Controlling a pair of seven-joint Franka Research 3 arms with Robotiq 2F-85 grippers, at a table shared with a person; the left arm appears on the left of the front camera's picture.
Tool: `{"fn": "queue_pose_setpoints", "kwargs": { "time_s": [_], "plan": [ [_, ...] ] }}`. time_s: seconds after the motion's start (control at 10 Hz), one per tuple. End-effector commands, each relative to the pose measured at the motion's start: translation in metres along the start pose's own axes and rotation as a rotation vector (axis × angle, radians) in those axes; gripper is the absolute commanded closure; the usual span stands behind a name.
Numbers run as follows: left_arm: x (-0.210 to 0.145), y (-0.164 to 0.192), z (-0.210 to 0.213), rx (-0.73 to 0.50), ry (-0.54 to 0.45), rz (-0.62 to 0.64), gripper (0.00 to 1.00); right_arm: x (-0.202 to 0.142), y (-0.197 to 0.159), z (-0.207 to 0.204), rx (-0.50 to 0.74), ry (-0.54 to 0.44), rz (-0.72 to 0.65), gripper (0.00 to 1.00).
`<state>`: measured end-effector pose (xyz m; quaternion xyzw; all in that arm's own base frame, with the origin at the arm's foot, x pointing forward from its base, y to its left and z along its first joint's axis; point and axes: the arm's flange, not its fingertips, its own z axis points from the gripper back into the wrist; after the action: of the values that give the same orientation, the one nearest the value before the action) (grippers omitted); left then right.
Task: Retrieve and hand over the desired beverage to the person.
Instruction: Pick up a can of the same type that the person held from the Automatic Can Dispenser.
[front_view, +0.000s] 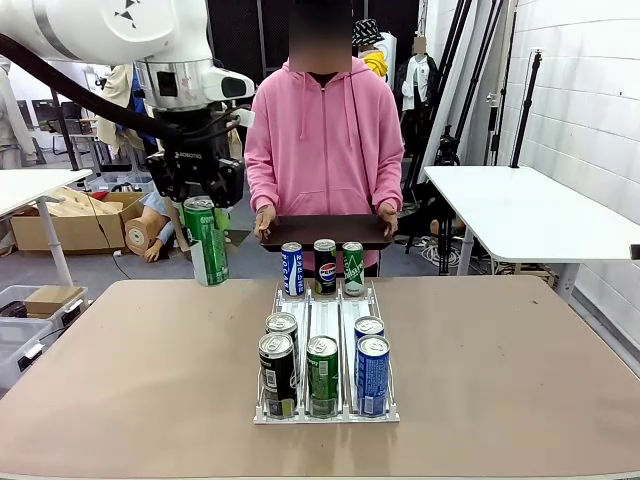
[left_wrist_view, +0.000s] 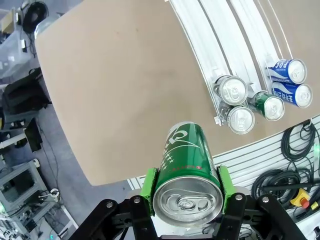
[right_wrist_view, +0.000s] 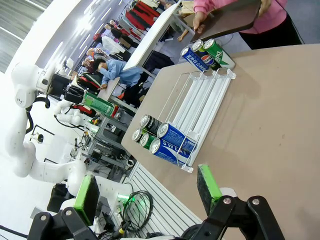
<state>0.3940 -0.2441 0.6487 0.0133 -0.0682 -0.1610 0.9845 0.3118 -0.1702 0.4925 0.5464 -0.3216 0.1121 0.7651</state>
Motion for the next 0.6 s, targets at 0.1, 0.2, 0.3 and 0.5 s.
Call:
{"fn": "queue_pose_setpoints", "kwargs": {
  "time_s": [0.1, 0.2, 0.3, 0.5],
  "plan": [
    [-0.0075, 0.0077, 0.0009, -0.012, -0.003, 0.003, 1.0, -0.0003, -0.0001, 0.0003, 0.01, -0.002, 0.012, 0.0],
    [-0.0003, 0.0034, 0.0013, 0.0, -0.003, 0.007, 1.0, -0.0003, -0.0001, 0.0003, 0.01, -0.002, 0.012, 0.0],
    [-0.0003, 0.0034, 0.0013, 0.0, -0.003, 0.007, 1.0, -0.0003, -0.0001, 0.0003, 0.01, -0.002, 0.012, 0.0],
    [-0.0003, 0.0034, 0.0013, 0.0, -0.003, 0.007, 1.0, -0.0003, -0.0001, 0.0003, 0.01, -0.002, 0.012, 0.0]
  ]
}}
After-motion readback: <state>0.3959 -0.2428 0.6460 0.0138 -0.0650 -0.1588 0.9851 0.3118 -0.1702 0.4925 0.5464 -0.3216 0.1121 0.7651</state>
